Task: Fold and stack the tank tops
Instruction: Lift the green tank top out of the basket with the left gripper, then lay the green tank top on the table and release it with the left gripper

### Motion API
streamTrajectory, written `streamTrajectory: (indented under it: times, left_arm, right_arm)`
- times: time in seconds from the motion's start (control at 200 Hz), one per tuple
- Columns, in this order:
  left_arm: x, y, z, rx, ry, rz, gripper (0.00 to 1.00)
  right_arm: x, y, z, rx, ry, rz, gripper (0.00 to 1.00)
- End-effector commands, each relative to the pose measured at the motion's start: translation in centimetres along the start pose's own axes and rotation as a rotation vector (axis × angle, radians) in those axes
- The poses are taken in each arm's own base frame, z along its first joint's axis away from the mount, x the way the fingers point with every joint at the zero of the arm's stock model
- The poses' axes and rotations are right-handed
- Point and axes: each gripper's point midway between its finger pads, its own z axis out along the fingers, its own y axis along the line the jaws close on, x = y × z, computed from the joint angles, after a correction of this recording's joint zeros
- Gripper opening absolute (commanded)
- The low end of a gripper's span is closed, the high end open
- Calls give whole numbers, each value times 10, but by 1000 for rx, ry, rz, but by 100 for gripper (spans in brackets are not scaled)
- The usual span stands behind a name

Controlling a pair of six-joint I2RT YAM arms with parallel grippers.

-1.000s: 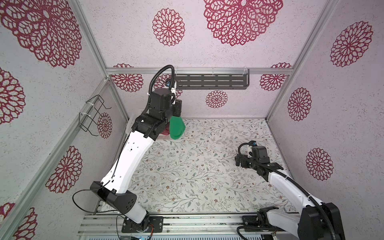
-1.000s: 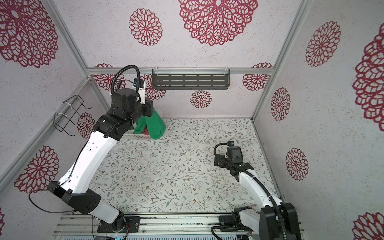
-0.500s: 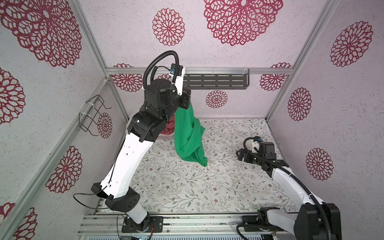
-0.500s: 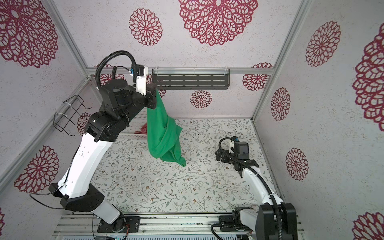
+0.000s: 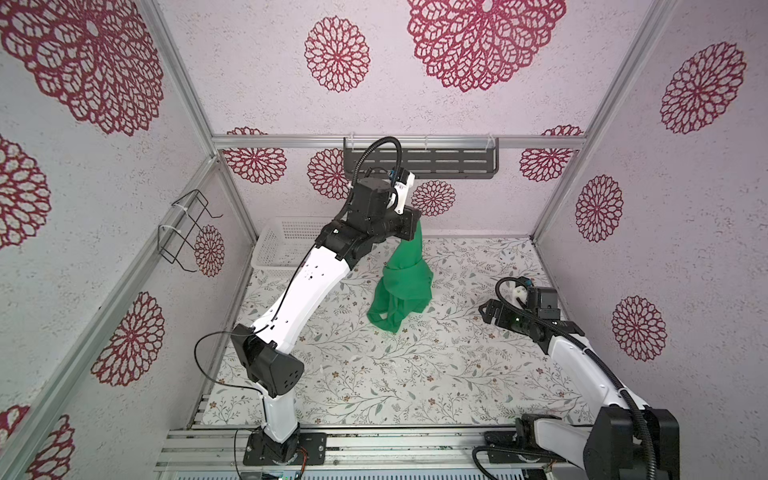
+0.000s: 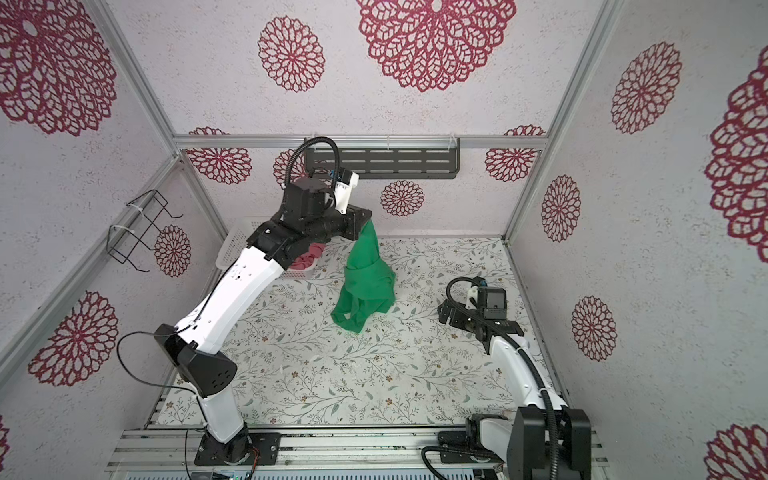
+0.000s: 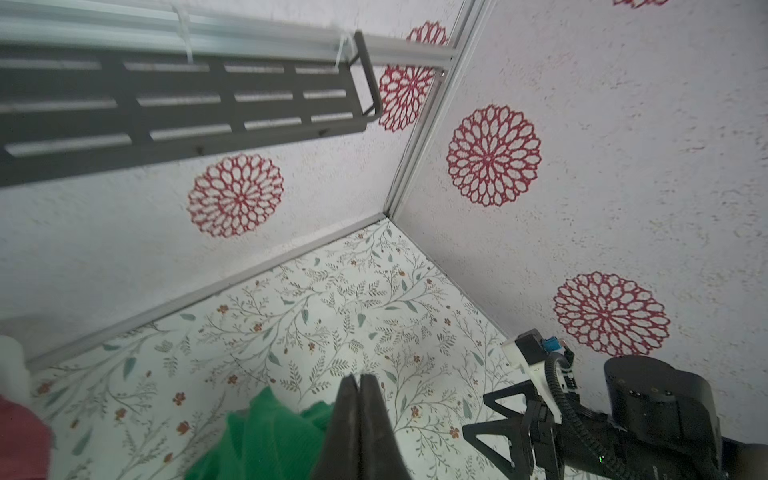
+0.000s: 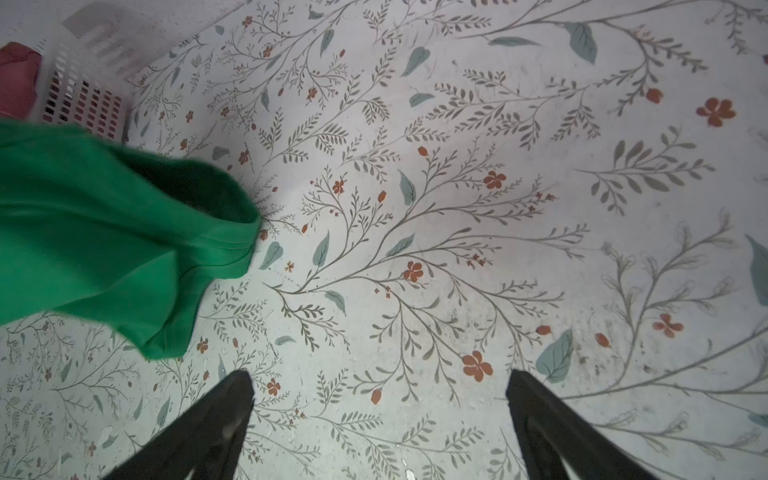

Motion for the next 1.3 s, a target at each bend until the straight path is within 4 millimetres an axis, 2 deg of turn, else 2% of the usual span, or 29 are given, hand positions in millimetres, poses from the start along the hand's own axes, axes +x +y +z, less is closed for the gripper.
streamTrajectory:
  times: [0.0,0.07,0.14,0.195,0.255,0.36,0.42,0.47,0.52,0.686,0.786,0.911,1.021,1.031,1.051,1.131,1.161,1.296]
  left_arm:
    - [16,-11,20,117,41,-58,0]
    - [60,-26,33,210,168,-63,1]
    - [94,-41,30,276,231,-57,8]
    - [107,-46,20,305,218,-64,12]
    - [112,-53,1,348,197,-74,20]
    - [126,-58,-25,368,208,-66,45]
    - [134,-50,-36,319,213,-65,52]
    - [138,-31,-42,230,205,-68,55]
    - [140,1,-48,114,200,-100,56]
    - [133,159,-73,-432,170,-193,51]
    - [137,225,-70,-574,177,-217,51]
    - [146,274,-47,-642,200,-222,51]
    - [151,302,-26,-673,224,-225,55]
    - [164,308,-18,-676,252,-233,55]
    - [172,314,-11,-680,270,-240,56]
    - [186,329,3,-673,293,-280,56]
    - [192,335,6,-683,299,-296,50]
    - [199,358,2,-717,277,-352,12]
  right_arm:
    - [9,4,-4,-22,20,25,99]
    - [15,7,-4,-37,35,25,99]
    - [20,11,-6,-55,48,25,99]
    - [23,14,-9,-72,47,32,99]
    - [24,18,-10,-98,46,52,97]
    - [25,32,-8,-157,55,75,94]
    - [26,39,-3,-156,68,62,93]
    - [27,45,2,-150,80,44,93]
    - [27,53,8,-147,88,29,92]
    - [28,76,24,-118,103,-17,88]
    - [32,90,33,-91,109,-50,86]
    - [45,110,43,-81,127,-72,79]
    - [61,125,53,-75,149,-88,69]
    - [63,126,53,-75,151,-91,69]
    - [66,129,54,-74,154,-95,67]
    - [81,143,60,-85,175,-113,65]
    - [88,150,63,-92,188,-121,65]
    - [118,166,78,-85,247,-151,63]
